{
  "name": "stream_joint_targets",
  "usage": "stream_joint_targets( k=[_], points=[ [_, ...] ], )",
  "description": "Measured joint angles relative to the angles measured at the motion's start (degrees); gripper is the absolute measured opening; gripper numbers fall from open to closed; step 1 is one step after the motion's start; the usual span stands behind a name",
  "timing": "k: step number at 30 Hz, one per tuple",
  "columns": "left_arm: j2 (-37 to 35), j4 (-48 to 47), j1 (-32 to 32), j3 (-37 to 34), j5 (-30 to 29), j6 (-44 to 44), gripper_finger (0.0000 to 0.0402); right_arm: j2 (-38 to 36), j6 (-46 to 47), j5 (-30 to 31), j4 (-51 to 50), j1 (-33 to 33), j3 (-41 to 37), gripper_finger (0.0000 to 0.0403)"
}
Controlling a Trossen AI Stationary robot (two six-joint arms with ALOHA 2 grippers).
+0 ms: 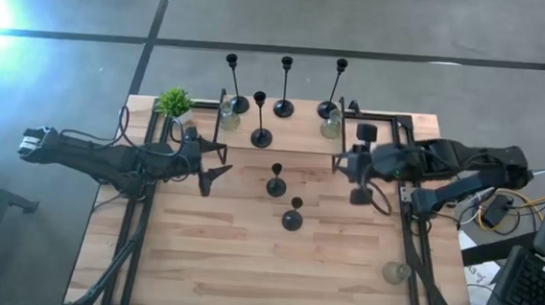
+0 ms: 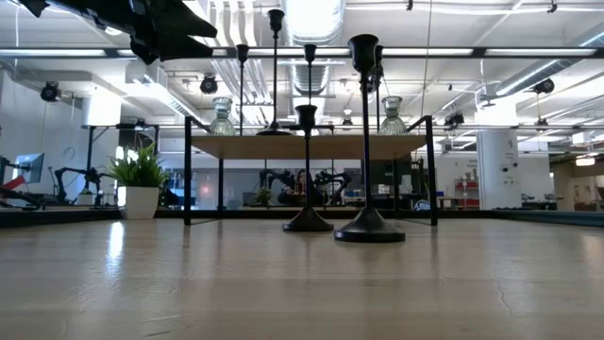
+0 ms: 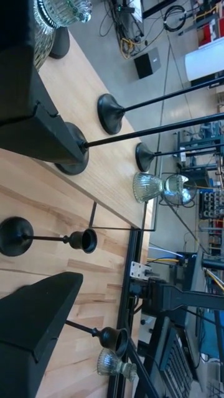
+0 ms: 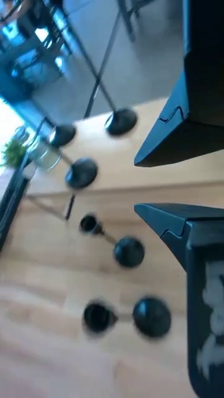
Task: Pick & Place candle stick holders
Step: Put the green candle holder on the shelf
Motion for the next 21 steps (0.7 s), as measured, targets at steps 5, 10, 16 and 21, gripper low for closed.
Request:
stream_joint_targets(
  k=[5, 10, 16, 21],
  points=[
    [0.00, 0.00, -0.02, 0.00, 0.00, -0.03, 0.0300, -1.12, 6.65, -0.02, -3.13, 6.39, 0.19, 0.0076],
    [0.00, 0.00, 0.00, 0.00, 0.00, -0.05, 0.0300, -1.56, 15.31, 0.02, -7.17, 11.36, 0.19, 0.0055],
    [0.00, -0.17, 0.00, 0.00, 0.17, -0.53, 0.0300, -1.40, 22.83, 0.13, -9.33, 14.95, -1.08, 0.0037],
    [0.00, -0.70, -0.01, 0.00, 2.20, -0.51, 0.0300, -1.63, 27.61, 1.95, -9.35, 15.22, -5.58, 0.0032]
  ],
)
